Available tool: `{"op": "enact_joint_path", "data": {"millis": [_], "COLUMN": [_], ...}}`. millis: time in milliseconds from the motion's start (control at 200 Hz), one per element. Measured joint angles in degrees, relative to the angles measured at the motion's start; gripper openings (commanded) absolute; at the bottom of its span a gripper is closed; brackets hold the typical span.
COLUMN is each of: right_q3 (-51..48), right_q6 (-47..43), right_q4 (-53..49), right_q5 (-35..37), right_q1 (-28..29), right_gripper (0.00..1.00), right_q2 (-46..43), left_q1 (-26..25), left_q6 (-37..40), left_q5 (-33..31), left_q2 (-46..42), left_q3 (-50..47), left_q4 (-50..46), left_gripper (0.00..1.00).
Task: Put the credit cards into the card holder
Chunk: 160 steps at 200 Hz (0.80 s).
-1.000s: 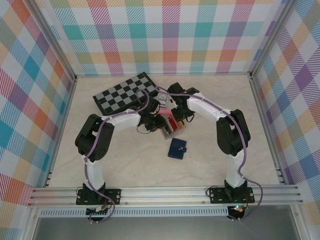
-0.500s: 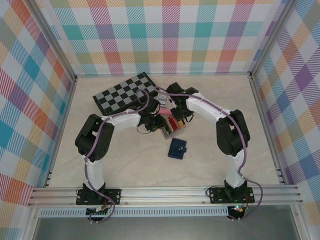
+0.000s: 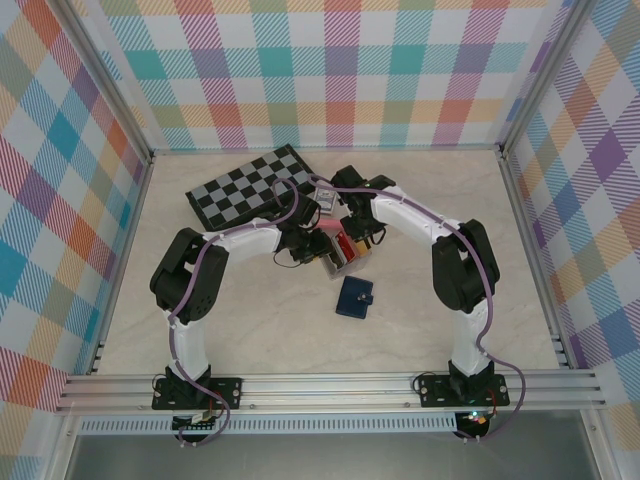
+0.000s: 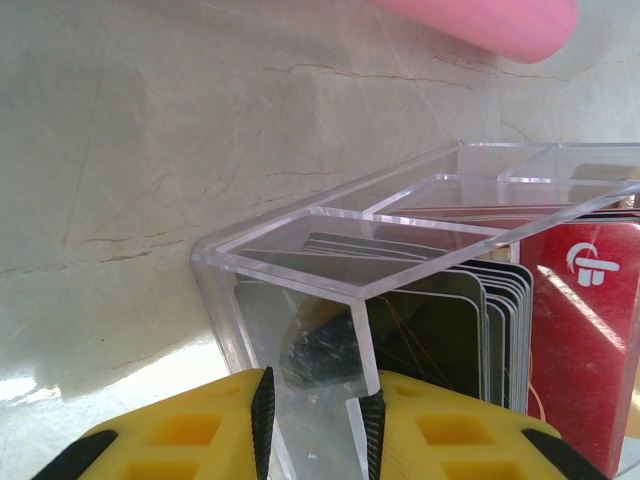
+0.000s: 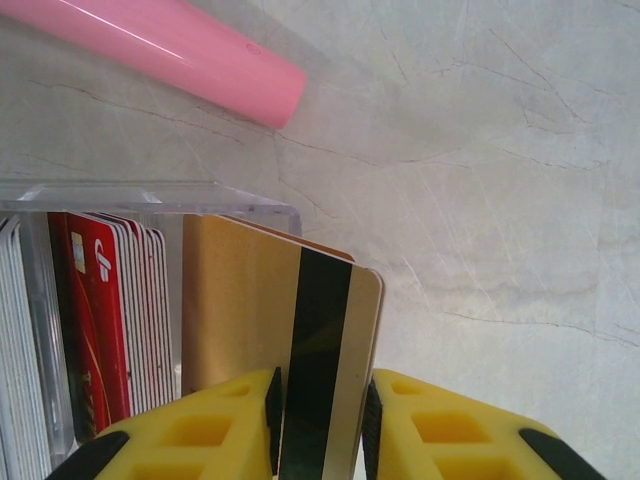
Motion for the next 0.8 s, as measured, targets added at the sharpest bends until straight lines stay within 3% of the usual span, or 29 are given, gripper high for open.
{"op": "enact_joint_path", "data": {"millis": [755,800], "right_q3": [0.4,0.4], "right_q6": [0.2,0.2], "right_q4": [-2.4,-2.6], "right_q5": [1.5,1.4], "right_q1": [0.1,0.1], "right_gripper": [0.24,0.20], "right_q2": [-2.0,-2.2], "left_q1": [0.0,0.0], "left_q6": [0.0,0.0], "left_q5": [0.0,0.0], "left_q2": [0.0,0.0], "left_q3": [0.0,0.0], "left_q4": [0.0,0.0], "left_gripper": [0.30,0.30]}}
